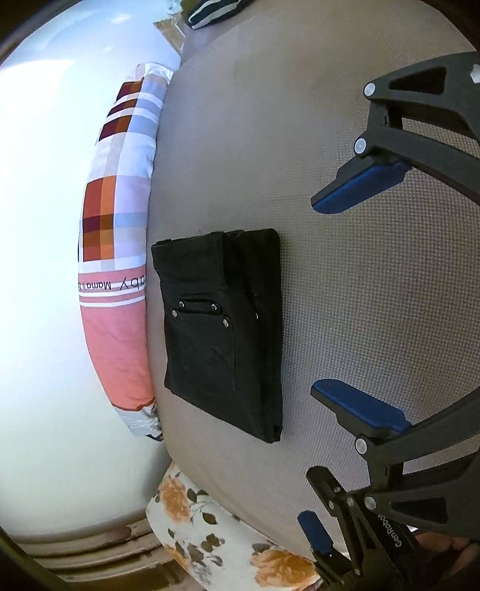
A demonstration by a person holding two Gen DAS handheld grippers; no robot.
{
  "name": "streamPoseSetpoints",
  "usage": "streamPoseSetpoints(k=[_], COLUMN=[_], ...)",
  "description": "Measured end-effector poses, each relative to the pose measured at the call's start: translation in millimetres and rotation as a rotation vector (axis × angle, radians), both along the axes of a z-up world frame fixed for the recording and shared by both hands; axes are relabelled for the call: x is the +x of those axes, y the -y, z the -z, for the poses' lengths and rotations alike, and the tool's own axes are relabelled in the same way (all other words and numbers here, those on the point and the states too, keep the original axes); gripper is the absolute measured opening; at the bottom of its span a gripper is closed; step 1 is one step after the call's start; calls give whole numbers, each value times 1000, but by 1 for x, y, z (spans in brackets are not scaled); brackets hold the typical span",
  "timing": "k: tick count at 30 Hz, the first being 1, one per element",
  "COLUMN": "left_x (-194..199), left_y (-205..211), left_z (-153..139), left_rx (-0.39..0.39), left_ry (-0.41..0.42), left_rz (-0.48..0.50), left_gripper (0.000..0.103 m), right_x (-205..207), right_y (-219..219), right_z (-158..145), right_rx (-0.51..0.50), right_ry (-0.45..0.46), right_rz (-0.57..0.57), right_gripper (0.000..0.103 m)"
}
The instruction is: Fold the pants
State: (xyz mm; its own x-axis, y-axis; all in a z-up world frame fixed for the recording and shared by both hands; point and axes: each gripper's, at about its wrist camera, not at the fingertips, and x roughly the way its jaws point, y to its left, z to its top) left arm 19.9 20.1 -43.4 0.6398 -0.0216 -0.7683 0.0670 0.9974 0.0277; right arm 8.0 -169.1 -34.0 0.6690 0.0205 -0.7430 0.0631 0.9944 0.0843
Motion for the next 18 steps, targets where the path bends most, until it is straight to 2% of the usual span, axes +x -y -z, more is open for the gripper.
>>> streamPoseSetpoints(k=[18], left_x=[-5], left_y=[4], left_z=[12], left_rx=[18], left_ry=[-20], left_rz=[2], left_gripper=[72], right_x=[0], right_y=[-6], right_z=[7], right_rx=[-38], right_ry=[-17], right_rz=[-20], right_gripper=[92])
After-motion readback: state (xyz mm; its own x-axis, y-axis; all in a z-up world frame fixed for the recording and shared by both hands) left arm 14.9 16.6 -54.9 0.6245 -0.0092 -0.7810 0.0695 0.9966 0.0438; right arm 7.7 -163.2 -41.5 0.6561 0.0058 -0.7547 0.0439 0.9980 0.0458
